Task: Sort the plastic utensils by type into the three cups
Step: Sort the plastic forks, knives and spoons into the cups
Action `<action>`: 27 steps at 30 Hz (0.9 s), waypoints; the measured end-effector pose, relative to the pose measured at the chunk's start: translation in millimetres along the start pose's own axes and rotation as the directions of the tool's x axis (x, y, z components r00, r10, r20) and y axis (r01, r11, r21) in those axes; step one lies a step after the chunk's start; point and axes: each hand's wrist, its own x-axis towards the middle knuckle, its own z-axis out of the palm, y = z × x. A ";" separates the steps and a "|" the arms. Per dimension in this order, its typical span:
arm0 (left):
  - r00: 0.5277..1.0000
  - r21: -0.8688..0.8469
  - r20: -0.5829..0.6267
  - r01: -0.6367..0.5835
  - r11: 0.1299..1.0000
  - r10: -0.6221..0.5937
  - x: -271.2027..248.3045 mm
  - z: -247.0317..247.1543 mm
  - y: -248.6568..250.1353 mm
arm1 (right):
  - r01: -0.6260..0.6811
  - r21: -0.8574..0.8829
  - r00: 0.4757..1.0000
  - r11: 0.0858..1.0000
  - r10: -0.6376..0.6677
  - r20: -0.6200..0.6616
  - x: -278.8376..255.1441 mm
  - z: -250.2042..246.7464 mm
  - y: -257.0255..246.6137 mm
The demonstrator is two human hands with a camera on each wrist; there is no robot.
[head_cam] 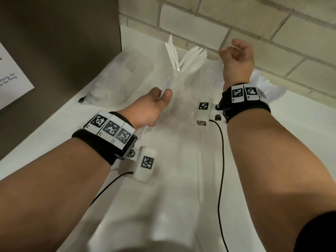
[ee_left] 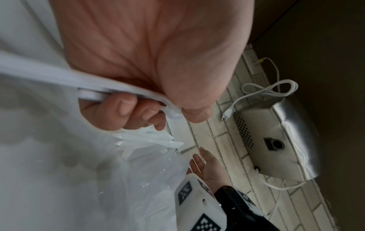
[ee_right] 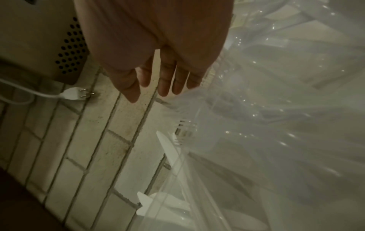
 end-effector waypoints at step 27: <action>0.994 0.429 0.108 -0.076 0.900 0.033 -24.0 8.7 10.8 | 0.132 -0.531 0.808 0.837 0.219 0.546 -135.1 6.9 -41.5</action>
